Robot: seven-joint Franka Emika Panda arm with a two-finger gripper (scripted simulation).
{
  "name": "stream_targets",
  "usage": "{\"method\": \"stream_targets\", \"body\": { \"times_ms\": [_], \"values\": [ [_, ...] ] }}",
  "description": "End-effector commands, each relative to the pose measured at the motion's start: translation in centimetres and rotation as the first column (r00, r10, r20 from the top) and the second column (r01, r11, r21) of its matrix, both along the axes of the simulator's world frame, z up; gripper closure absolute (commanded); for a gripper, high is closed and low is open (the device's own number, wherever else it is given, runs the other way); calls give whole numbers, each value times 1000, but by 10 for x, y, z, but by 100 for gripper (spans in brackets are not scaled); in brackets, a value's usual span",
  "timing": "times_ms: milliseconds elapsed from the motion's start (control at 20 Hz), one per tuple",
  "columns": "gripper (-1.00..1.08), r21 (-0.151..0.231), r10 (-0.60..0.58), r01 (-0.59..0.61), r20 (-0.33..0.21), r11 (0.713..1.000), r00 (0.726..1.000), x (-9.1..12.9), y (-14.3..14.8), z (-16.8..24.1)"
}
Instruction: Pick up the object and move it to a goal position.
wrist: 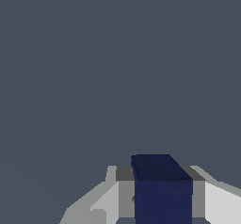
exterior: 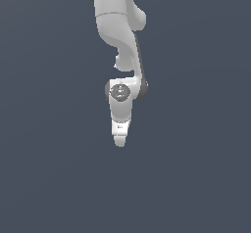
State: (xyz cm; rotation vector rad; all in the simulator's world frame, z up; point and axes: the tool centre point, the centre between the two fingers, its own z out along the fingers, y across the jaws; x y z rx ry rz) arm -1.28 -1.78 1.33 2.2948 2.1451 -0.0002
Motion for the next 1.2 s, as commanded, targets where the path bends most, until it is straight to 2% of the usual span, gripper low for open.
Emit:
{"method": "stream_targets", "body": {
  "times_ms": [0, 550, 1150],
  "values": [
    [108, 0, 0, 0, 0, 1000, 1000, 0, 0, 0],
    [108, 1, 0, 0, 0, 1000, 1000, 17, 9, 30],
    [108, 3, 1, -1, 0, 1000, 1000, 69, 33, 116]
  ]
}}
